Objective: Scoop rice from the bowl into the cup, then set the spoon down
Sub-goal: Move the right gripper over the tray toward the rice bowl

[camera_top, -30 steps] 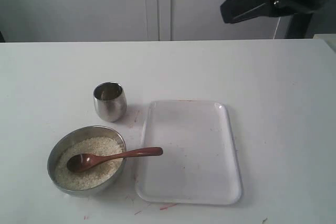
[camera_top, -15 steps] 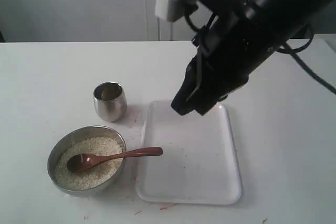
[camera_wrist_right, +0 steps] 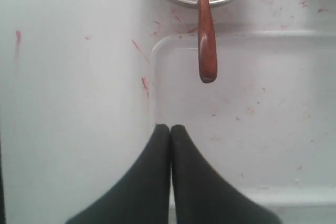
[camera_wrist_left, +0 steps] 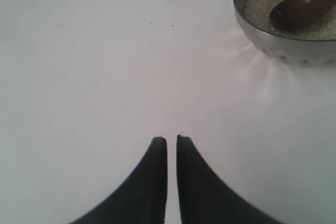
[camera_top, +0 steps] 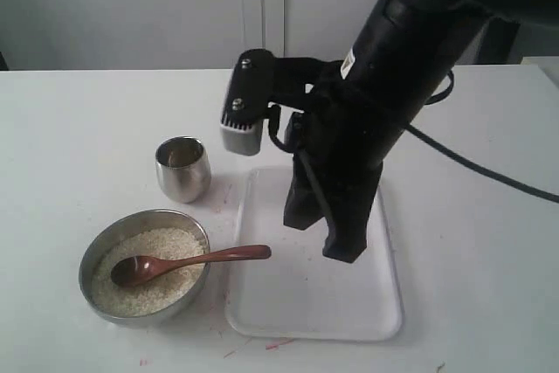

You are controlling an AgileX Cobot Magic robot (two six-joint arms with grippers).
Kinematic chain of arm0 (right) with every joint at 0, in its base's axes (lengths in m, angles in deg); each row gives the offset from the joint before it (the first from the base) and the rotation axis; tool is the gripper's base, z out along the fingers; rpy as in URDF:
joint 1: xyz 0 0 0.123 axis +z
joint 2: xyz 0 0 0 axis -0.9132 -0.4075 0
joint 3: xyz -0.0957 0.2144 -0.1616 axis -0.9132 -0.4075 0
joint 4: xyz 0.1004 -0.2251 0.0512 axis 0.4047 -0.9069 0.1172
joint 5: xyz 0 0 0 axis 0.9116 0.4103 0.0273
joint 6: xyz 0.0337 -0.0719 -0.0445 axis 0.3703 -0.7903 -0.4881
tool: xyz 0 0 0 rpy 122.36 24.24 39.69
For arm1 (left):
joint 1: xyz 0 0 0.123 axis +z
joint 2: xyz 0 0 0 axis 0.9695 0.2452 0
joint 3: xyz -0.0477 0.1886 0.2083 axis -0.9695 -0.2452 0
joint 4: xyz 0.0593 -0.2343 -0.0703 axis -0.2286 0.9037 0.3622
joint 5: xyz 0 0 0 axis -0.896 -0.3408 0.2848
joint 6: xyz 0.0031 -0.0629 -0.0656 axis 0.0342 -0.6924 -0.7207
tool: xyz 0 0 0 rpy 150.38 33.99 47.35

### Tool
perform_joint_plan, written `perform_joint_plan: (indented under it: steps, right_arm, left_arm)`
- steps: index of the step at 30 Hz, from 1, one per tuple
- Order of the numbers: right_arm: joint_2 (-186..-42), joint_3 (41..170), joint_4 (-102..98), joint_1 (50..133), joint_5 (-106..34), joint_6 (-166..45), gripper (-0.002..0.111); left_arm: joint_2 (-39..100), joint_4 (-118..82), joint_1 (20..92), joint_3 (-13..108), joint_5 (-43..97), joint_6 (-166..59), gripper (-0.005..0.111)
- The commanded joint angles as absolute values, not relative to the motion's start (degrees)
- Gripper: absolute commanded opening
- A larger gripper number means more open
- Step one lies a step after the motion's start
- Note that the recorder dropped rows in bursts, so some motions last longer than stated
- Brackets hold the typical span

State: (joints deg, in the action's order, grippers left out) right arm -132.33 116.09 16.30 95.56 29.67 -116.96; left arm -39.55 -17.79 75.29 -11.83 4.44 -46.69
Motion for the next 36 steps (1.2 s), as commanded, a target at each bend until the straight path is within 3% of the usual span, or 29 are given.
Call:
perform_joint_plan:
  steps: [1, 12, 18, 21, 28, 36]
  right_arm:
    - [-132.55, 116.54, 14.65, 98.2, 26.21, -120.54, 0.0]
    - [-133.48, 116.54, 14.02, 104.23, 12.15, -119.39, 0.0]
    - [-136.68, 116.54, 12.69, 105.55, 11.51, -119.39, 0.001]
    - [-138.29, 116.54, 12.69, 105.55, 11.73, -119.39, 0.01]
    - [-140.3, 116.54, 12.69, 105.55, 11.86, -119.39, 0.042]
    - [-142.87, 116.54, 12.69, 105.55, 11.86, -119.39, 0.045]
  left_arm:
    - [-39.17, -17.47, 75.07, -12.36, 1.67, -47.03, 0.014]
    - [-39.17, -17.47, 75.07, -12.36, 1.67, -47.03, 0.014]
    - [-39.17, -17.47, 75.07, -12.36, 1.67, -47.03, 0.014]
    - [-39.17, -17.47, 75.07, -12.36, 1.67, -47.03, 0.014]
    - [-39.17, -17.47, 75.07, -12.36, 1.67, -47.03, 0.014]
    - [-39.17, -17.47, 75.07, -12.36, 1.67, -47.03, 0.014]
